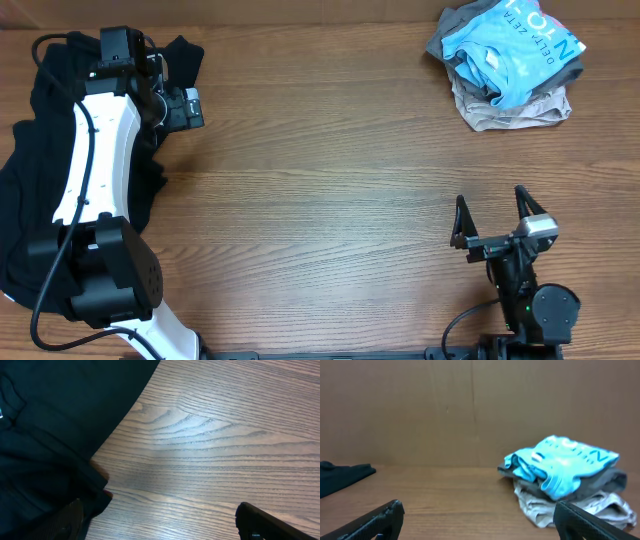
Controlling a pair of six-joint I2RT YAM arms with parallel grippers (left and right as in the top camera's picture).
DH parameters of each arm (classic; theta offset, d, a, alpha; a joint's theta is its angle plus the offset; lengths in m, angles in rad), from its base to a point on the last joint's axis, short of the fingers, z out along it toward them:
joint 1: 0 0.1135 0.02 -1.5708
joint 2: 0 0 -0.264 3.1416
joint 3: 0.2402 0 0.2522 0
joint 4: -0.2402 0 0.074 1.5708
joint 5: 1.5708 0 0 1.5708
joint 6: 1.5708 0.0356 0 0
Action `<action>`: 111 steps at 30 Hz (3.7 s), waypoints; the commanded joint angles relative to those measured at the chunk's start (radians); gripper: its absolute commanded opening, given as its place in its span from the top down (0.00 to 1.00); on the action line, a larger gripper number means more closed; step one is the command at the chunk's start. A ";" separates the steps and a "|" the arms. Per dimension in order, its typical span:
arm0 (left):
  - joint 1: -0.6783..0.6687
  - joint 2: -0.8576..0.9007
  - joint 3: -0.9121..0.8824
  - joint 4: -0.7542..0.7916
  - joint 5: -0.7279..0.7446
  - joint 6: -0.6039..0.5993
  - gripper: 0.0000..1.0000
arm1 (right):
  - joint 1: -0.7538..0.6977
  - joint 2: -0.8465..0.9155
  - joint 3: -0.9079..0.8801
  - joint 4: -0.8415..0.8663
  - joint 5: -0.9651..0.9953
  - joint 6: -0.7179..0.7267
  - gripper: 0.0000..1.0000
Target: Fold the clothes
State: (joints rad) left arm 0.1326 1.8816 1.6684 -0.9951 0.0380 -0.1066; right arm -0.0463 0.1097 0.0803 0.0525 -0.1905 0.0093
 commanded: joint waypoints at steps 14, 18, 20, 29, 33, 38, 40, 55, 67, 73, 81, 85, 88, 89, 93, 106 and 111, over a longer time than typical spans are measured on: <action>-0.002 0.010 -0.002 0.002 0.006 -0.021 0.00 | -0.007 -0.107 -0.072 -0.117 0.059 0.040 0.00; -0.002 0.010 -0.002 0.002 0.006 -0.021 0.00 | -0.007 -0.107 -0.072 -0.129 0.081 0.040 0.00; -0.002 0.010 -0.002 0.002 0.006 -0.021 0.00 | -0.007 -0.107 -0.072 -0.129 0.082 0.040 0.00; -0.002 0.010 -0.002 0.002 0.006 -0.021 0.00 | -0.007 -0.107 -0.072 -0.126 0.063 0.055 0.00; -0.002 0.010 -0.002 0.002 0.006 -0.021 0.00 | -0.007 -0.107 -0.072 -0.126 0.063 0.055 0.00; -0.002 0.010 -0.002 0.002 0.006 -0.021 0.00 | -0.007 -0.107 -0.072 -0.126 0.063 0.055 0.00; -0.002 0.010 -0.002 0.002 0.006 -0.021 0.00 | -0.007 -0.107 -0.072 -0.126 0.063 0.055 0.00; -0.002 0.010 -0.002 0.002 0.006 -0.021 0.00 | -0.007 -0.107 -0.072 -0.126 0.063 0.055 0.00; -0.002 0.009 -0.002 0.002 0.003 -0.021 0.00 | -0.007 -0.107 -0.072 -0.126 0.063 0.055 0.00; -0.002 -0.067 -0.002 -0.043 -0.008 -0.016 0.00 | -0.007 -0.107 -0.072 -0.126 0.063 0.055 0.00; -0.002 -0.316 -0.080 0.151 -0.034 -0.017 0.00 | -0.007 -0.107 -0.072 -0.126 0.063 0.055 0.00; -0.002 -0.507 -0.283 0.377 -0.031 -0.021 0.00 | -0.007 -0.107 -0.072 -0.126 0.063 0.055 0.00; -0.002 -0.659 -0.478 0.553 -0.007 -0.022 0.00 | -0.007 -0.107 -0.072 -0.126 0.063 0.055 0.00; -0.002 -0.710 -0.540 0.592 0.004 -0.021 0.00 | -0.007 -0.107 -0.072 -0.126 0.063 0.055 0.00; -0.002 -0.927 -0.789 0.687 0.043 -0.022 0.00 | -0.007 -0.107 -0.072 -0.126 0.063 0.055 0.00; -0.002 -1.412 -1.374 0.998 0.093 -0.217 0.00 | -0.007 -0.107 -0.072 -0.126 0.063 0.055 0.00; -0.003 -1.560 -1.505 1.027 0.093 -0.223 0.00 | -0.007 -0.107 -0.072 -0.126 0.063 0.055 0.00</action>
State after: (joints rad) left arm 0.1326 0.3965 0.2157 0.0181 0.1207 -0.2947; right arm -0.0463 0.0139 0.0185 -0.0788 -0.1265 0.0563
